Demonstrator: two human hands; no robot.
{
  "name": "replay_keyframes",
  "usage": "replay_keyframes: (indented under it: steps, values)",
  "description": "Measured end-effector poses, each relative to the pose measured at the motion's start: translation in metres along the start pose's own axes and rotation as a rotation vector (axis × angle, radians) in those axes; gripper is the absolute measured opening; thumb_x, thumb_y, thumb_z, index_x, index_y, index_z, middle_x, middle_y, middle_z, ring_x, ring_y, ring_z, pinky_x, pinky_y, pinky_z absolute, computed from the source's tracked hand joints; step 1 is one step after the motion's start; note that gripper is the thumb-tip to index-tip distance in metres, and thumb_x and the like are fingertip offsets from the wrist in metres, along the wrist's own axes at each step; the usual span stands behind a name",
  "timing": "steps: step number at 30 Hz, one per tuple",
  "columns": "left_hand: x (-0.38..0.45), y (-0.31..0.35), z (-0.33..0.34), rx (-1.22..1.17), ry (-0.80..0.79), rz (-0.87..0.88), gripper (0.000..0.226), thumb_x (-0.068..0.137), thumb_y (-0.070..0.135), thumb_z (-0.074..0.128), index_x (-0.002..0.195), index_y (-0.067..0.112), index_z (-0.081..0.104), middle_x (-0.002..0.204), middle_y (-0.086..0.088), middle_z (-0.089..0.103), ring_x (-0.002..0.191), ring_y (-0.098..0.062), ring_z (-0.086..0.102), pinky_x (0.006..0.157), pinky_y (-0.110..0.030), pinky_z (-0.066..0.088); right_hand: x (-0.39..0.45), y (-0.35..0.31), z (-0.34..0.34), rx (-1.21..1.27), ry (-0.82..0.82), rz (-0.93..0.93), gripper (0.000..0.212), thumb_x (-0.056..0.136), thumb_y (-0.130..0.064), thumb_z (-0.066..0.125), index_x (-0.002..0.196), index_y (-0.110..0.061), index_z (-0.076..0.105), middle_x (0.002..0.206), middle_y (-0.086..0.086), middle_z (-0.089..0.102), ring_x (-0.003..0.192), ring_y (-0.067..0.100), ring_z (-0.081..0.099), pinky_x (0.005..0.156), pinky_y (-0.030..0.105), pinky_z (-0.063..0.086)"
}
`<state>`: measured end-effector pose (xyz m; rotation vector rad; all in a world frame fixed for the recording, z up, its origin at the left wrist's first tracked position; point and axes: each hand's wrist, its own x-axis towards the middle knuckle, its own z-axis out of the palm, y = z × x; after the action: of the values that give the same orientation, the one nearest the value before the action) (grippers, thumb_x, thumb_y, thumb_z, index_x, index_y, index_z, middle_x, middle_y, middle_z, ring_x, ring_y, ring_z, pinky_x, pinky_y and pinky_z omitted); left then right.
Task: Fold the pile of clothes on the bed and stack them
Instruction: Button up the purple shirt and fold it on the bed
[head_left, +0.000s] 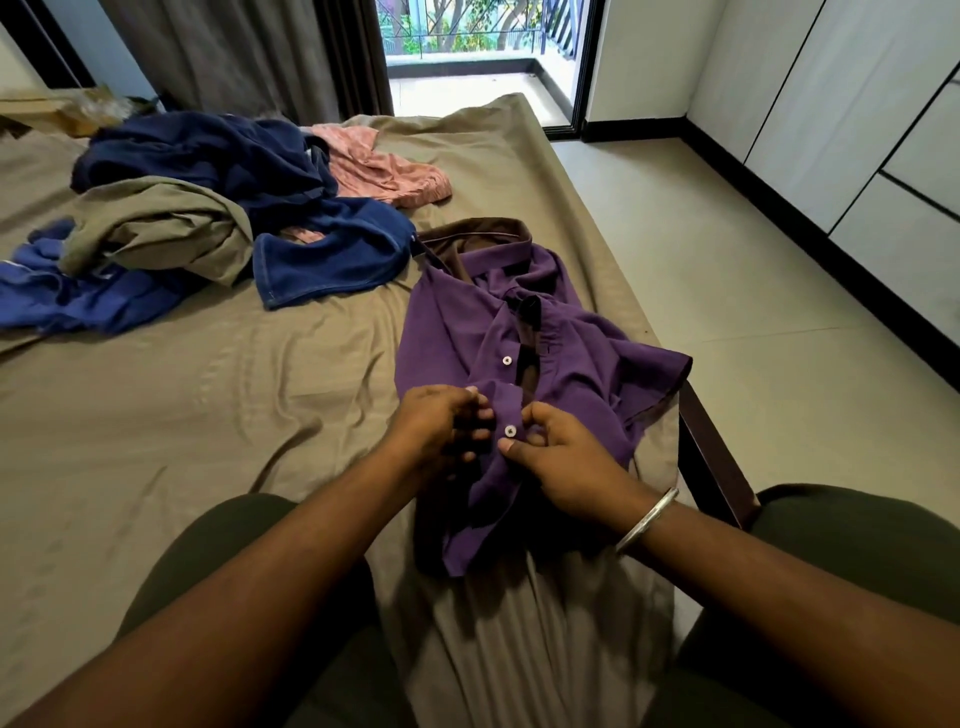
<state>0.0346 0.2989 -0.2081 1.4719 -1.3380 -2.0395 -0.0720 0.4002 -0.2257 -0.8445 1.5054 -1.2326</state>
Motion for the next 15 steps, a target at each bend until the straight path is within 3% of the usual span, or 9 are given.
replay_keyframes:
  steps: [3, 7, 9, 11, 13, 15]
  values:
    - [-0.003, 0.001, 0.000, -0.005, -0.214, -0.087, 0.017, 0.093, 0.026, 0.059, 0.087, 0.013, 0.067, 0.066, 0.003, 0.064, 0.046, -0.007, 0.056, 0.044, -0.018, 0.042, 0.005, 0.003, 0.003, 0.049, -0.010, -0.065, 0.013, 0.095, 0.007, 0.052, 0.094, -0.006, 0.051, 0.086, 0.013, 0.065, 0.085, 0.019, 0.065, 0.080, 0.026, 0.053]
    - [0.002, -0.003, 0.004, -0.064, -0.217, 0.052, 0.016, 0.094, 0.011, 0.059, 0.085, 0.004, 0.071, 0.069, -0.003, 0.071, 0.056, -0.007, 0.065, 0.051, -0.014, 0.050, 0.006, 0.007, 0.002, 0.022, 0.016, -0.090, 0.008, 0.095, 0.004, 0.055, 0.099, -0.004, 0.055, 0.094, 0.022, 0.069, 0.094, 0.031, 0.069, 0.091, 0.037, 0.054]
    - [0.003, -0.004, 0.003, -0.075, -0.181, 0.087, 0.017, 0.093, 0.012, 0.061, 0.079, 0.006, 0.068, 0.054, -0.002, 0.062, 0.040, -0.007, 0.054, 0.038, -0.016, 0.041, 0.006, 0.008, 0.002, -0.046, 0.083, -0.105, 0.008, 0.093, 0.000, 0.060, 0.099, -0.003, 0.057, 0.085, 0.018, 0.071, 0.084, 0.028, 0.070, 0.083, 0.035, 0.055]
    - [0.008, -0.005, 0.002, -0.079, -0.081, 0.128, 0.024, 0.094, 0.017, 0.063, 0.071, 0.010, 0.061, 0.041, 0.002, 0.047, 0.029, -0.006, 0.036, 0.033, -0.012, 0.028, 0.006, 0.012, 0.002, -0.169, 0.193, -0.073, 0.017, 0.086, -0.004, 0.071, 0.089, -0.010, 0.056, 0.062, -0.003, 0.064, 0.062, 0.012, 0.060, 0.067, 0.029, 0.051]
    - [0.011, -0.003, 0.002, -0.075, 0.030, 0.197, 0.025, 0.093, 0.023, 0.065, 0.071, 0.013, 0.061, 0.041, 0.005, 0.050, 0.029, -0.004, 0.039, 0.035, -0.011, 0.030, 0.006, 0.017, 0.003, -0.257, 0.228, 0.030, 0.031, 0.074, -0.006, 0.082, 0.081, -0.017, 0.053, 0.053, -0.008, 0.058, 0.055, 0.010, 0.053, 0.062, 0.034, 0.051]
    - [0.013, -0.001, 0.001, -0.090, 0.101, 0.240, 0.023, 0.092, 0.025, 0.067, 0.073, 0.014, 0.064, 0.048, 0.004, 0.058, 0.033, -0.005, 0.047, 0.036, -0.013, 0.036, 0.004, 0.021, 0.007, -0.325, 0.171, 0.130, 0.034, 0.065, -0.007, 0.086, 0.079, -0.017, 0.056, 0.060, 0.001, 0.066, 0.061, 0.016, 0.059, 0.068, 0.042, 0.056]
